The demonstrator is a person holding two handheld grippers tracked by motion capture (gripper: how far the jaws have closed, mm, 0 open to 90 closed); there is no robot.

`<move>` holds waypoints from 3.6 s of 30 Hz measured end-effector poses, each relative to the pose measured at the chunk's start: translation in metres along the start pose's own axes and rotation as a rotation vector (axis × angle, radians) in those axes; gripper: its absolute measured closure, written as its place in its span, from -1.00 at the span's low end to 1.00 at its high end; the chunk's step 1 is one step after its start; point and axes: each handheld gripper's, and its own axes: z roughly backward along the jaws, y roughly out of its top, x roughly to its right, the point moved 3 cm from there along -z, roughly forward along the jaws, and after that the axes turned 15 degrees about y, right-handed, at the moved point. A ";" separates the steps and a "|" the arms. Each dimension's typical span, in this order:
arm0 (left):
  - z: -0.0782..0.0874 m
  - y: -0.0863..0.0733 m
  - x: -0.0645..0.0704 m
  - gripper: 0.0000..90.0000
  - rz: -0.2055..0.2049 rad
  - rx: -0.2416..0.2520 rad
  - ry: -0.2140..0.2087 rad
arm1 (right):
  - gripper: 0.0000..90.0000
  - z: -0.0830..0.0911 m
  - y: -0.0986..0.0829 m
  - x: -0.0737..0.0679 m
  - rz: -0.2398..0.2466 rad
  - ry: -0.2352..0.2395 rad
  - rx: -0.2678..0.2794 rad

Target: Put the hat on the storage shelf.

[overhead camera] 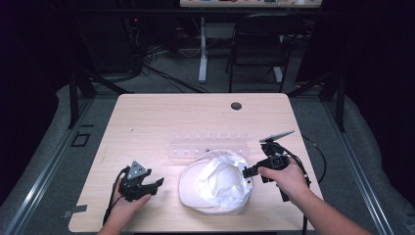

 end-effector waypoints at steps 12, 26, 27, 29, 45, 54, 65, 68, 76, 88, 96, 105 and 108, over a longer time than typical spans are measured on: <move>0.000 0.000 0.000 -0.13 0.000 0.000 0.002 | 0.79 0.001 0.000 -0.001 -0.088 0.063 0.009; 0.000 0.000 0.000 -0.13 0.002 0.001 0.003 | 0.81 0.007 0.003 -0.005 -0.104 0.069 0.024; 0.000 0.000 0.000 -0.13 0.002 0.001 0.003 | 0.81 0.007 0.003 -0.005 -0.104 0.069 0.024; 0.000 0.000 0.000 -0.13 -0.001 0.000 0.003 | 0.81 0.008 0.004 -0.006 -0.096 0.083 0.035; 0.000 0.000 0.000 -0.13 0.004 0.002 0.003 | 0.82 0.017 0.010 -0.019 -0.120 0.144 0.058; 0.000 0.000 0.000 -0.13 0.006 0.001 0.002 | 0.82 0.021 0.013 -0.027 -0.123 0.194 0.071; 0.007 0.003 0.000 -0.09 0.039 0.043 0.018 | 0.82 0.023 0.016 -0.026 -0.127 0.209 0.092; 0.008 0.004 -0.001 -0.07 0.050 0.049 0.013 | 0.82 0.025 0.017 -0.028 -0.128 0.216 0.098; 0.008 0.003 -0.003 -0.02 0.061 0.043 0.002 | 0.82 0.029 0.020 -0.032 -0.119 0.233 0.109; 0.005 0.002 -0.002 0.02 0.083 0.025 -0.040 | 0.82 0.034 0.022 -0.041 -0.108 0.261 0.114; 0.007 0.003 -0.003 0.02 0.096 0.034 -0.046 | 0.82 0.038 0.024 -0.051 -0.081 0.299 0.136; 0.007 0.004 0.006 0.05 0.066 0.037 -0.079 | 0.82 0.042 0.028 -0.059 -0.067 0.325 0.151; 0.008 0.005 0.009 0.05 0.054 0.039 -0.080 | 0.82 0.045 0.029 -0.061 -0.067 0.336 0.161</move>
